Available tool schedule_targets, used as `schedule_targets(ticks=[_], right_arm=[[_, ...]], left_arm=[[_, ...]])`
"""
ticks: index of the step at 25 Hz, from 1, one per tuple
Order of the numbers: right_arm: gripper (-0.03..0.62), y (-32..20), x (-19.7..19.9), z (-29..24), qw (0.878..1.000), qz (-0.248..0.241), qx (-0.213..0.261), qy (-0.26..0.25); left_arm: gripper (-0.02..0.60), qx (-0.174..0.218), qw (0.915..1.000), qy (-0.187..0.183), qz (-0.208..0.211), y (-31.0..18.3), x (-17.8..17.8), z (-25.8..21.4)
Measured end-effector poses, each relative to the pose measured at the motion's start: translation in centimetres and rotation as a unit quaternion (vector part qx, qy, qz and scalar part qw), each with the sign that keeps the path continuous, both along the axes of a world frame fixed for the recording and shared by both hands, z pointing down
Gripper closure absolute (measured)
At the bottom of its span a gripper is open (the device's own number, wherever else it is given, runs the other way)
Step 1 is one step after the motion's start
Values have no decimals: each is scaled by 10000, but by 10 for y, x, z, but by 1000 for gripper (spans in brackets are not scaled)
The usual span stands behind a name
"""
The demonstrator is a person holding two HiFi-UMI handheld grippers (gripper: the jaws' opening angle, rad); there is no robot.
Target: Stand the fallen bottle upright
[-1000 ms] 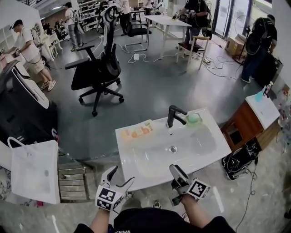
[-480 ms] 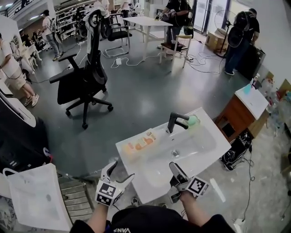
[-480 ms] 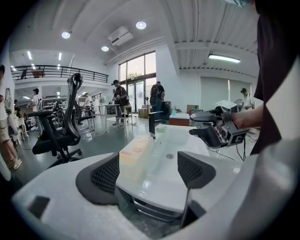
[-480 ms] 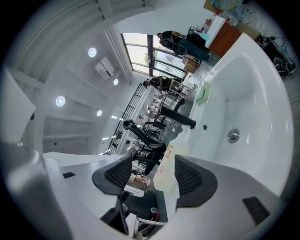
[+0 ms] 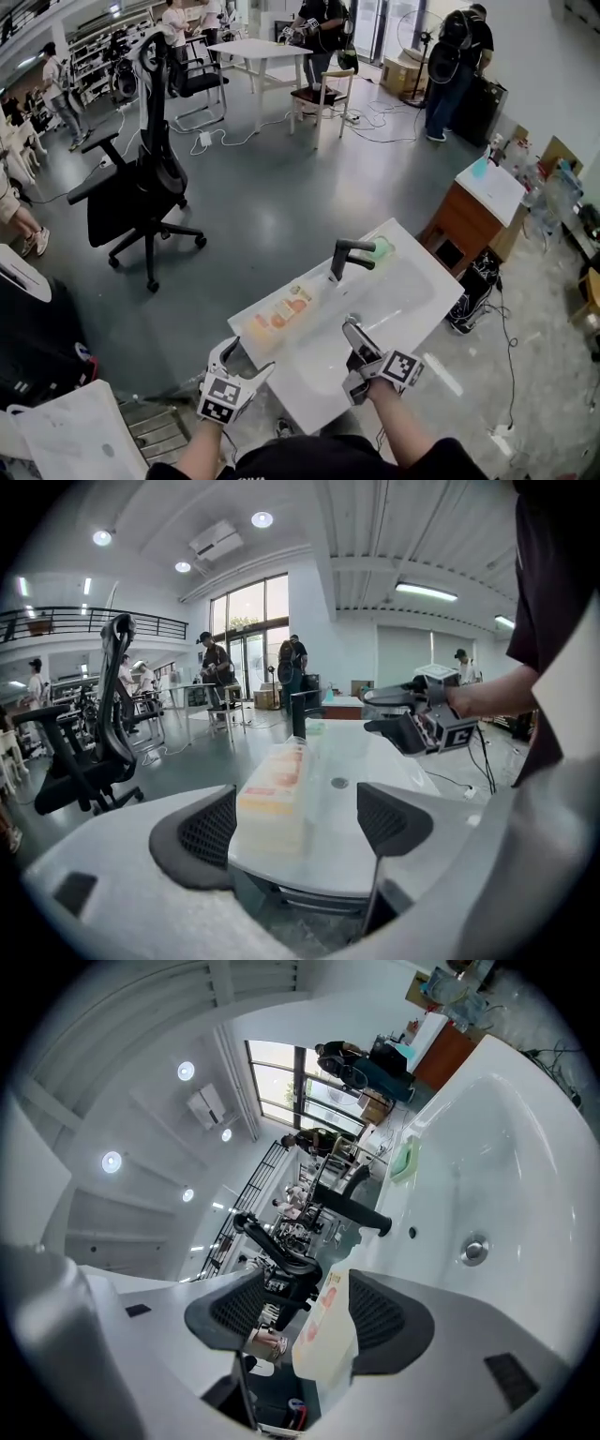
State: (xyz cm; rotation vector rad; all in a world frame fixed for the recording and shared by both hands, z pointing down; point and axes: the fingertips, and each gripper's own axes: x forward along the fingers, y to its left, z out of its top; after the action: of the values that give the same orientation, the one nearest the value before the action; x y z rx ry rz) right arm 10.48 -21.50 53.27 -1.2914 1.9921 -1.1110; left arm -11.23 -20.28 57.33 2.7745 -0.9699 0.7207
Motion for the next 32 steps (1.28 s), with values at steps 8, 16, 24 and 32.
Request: schedule_targets(ticks=[8, 16, 24, 32], right_arm=[[338, -48, 20, 55, 9916, 110, -1242, -346], [338, -115, 12, 80, 9852, -485, -1175, -1154], [336, -158, 14, 105, 9739, -500, -1485, -1642], [337, -189, 9, 124, 9732, -468, -1706, -1472]], left_arm=[[173, -381, 9971, -642, 180, -29, 16, 28], [172, -747, 9903, -1159, 196, -47, 32, 46], [173, -1059, 9783, -1774, 123, -57, 39, 59], [172, -1305, 9712, -1994, 60, -64, 41, 71]])
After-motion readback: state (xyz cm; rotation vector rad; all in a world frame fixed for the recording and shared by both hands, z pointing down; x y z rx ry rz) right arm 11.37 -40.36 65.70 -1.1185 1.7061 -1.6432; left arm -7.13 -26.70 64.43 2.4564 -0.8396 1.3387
